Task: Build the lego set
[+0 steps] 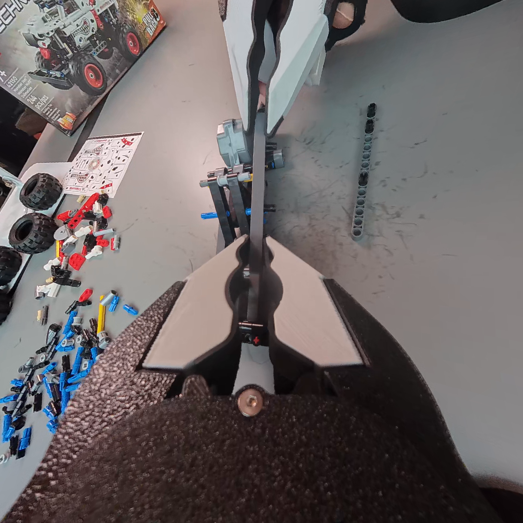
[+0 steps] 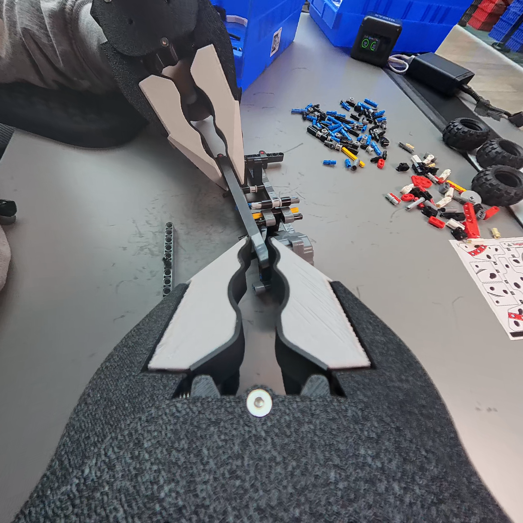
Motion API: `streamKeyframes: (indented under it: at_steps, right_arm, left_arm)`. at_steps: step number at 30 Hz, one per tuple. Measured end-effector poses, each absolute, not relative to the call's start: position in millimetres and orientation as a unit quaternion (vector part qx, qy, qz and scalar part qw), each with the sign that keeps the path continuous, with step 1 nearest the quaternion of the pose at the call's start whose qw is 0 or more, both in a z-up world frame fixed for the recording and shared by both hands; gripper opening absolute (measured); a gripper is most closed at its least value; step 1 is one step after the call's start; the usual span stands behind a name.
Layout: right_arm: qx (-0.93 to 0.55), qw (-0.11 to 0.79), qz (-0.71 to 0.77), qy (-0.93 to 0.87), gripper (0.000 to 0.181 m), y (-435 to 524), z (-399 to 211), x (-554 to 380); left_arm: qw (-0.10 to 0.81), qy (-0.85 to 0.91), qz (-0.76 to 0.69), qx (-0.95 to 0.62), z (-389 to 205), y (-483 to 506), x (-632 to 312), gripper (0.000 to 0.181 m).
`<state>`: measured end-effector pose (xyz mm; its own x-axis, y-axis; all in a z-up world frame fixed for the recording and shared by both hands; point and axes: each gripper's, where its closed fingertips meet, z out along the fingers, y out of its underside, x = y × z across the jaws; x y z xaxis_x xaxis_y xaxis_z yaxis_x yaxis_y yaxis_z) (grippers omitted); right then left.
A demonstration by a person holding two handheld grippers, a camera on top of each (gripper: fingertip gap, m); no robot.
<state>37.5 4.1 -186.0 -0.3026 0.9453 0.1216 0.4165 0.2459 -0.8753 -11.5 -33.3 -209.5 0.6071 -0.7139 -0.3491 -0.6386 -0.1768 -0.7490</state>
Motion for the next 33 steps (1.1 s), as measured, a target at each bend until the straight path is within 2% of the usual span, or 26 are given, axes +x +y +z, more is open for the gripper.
streamKeyframes:
  at_steps: [11, 14, 20, 25, 33]
  right_arm:
    - [-0.479, 0.369, 0.389, -0.695, 0.017, 13, -176, 38]
    - [-0.479, 0.373, 0.392, -0.691, 0.023, 15, -174, 38]
    - [-0.487, 0.356, 0.372, -0.705, 0.047, 22, -188, 41]
    - [-0.480, 0.357, 0.339, -0.727, 0.046, 25, -201, 40]
    - [-0.478, 0.366, 0.329, -0.728, 0.031, 32, -202, 37]
  left_arm:
    - [0.466, 0.439, -0.046, -0.767, -209, -33, -12, 0.010]
    - [0.466, 0.439, -0.045, -0.767, -209, -33, -12, 0.009]
    - [0.466, 0.440, -0.046, -0.766, -209, -33, -12, 0.009]
    - [0.463, 0.442, -0.046, -0.767, -209, -33, -12, 0.009]
    - [0.461, 0.441, -0.045, -0.769, -210, -32, -12, 0.009]
